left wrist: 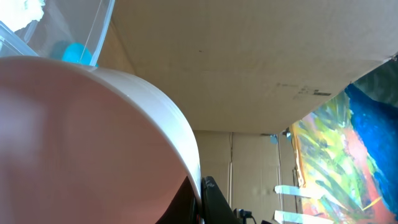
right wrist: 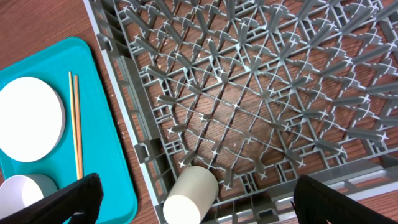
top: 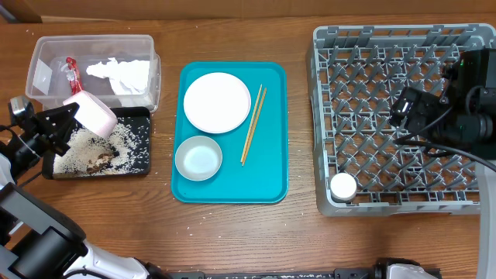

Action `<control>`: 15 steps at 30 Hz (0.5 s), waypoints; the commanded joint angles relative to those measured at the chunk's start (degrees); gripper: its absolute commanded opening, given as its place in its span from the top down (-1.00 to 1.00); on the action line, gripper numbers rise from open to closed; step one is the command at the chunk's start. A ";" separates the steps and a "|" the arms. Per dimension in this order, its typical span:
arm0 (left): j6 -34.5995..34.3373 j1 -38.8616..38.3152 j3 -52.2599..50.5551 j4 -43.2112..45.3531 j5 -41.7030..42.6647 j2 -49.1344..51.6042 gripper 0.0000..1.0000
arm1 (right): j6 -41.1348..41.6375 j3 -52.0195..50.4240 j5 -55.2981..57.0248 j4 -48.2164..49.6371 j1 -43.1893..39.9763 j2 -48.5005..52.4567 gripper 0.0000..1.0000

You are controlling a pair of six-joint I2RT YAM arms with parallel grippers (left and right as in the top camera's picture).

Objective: Sort waste into correct bins and load items into the dishwasher
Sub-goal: 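Pour the rice onto the black tray with the left gripper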

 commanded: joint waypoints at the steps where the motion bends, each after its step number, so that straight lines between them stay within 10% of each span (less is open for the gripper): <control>1: -1.22 -0.22 -0.20 0.04 1.77 -0.81 0.92 | -0.28 -0.35 -0.20 0.28 -0.22 0.00 -1.00; 7: 4.20 -2.40 0.33 -0.04 -1.51 -1.57 0.92 | -0.46 -0.35 -0.20 0.28 -0.22 0.00 -1.00; 15: 4.13 -21.40 8.41 -2.38 -28.22 -9.60 0.92 | -0.48 -0.35 -0.20 0.35 -0.22 0.00 -1.00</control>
